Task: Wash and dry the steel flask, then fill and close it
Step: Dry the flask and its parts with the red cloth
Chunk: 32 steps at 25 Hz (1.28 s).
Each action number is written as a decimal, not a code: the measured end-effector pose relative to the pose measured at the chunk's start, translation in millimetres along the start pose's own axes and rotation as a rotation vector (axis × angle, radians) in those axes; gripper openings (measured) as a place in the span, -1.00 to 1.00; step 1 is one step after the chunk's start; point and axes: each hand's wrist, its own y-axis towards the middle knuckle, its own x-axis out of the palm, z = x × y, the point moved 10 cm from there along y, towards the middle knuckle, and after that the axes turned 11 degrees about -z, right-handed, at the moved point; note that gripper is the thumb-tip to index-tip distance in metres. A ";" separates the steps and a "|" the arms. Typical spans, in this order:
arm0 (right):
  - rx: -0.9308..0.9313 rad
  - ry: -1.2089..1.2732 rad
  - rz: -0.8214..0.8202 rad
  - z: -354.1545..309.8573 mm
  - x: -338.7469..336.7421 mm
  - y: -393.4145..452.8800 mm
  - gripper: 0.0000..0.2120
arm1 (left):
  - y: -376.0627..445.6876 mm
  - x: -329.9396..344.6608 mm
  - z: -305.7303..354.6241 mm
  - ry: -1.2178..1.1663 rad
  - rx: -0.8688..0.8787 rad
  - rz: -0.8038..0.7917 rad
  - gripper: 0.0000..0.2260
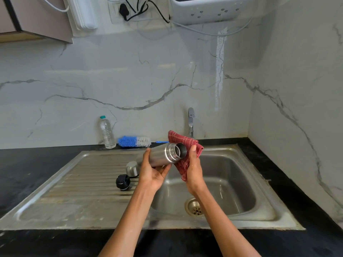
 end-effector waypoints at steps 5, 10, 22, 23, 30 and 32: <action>0.109 -0.183 -0.038 5.1 1.3 -7.7 -0.38 | 2.9 5.6 5.6 0.155 -0.093 -0.033 -0.49; -0.053 -0.543 -0.284 37.1 24.1 -9.3 -0.18 | 11.7 14.8 1.2 0.310 -0.181 -0.125 -0.53; -0.027 -0.205 0.010 5.0 -12.2 25.0 -0.73 | -22.3 50.8 13.0 1.238 0.191 -0.321 -0.52; -0.012 -0.165 0.032 5.9 -13.3 27.2 -0.73 | -25.4 54.9 15.4 1.235 0.229 -0.349 -0.54; 0.028 -0.092 -0.031 24.7 23.1 27.7 -0.76 | -31.9 34.3 60.0 1.243 0.281 -0.256 -0.52; 0.047 -0.029 -0.086 30.9 44.4 30.2 -0.75 | -37.6 20.5 83.0 1.155 0.317 -0.175 -0.54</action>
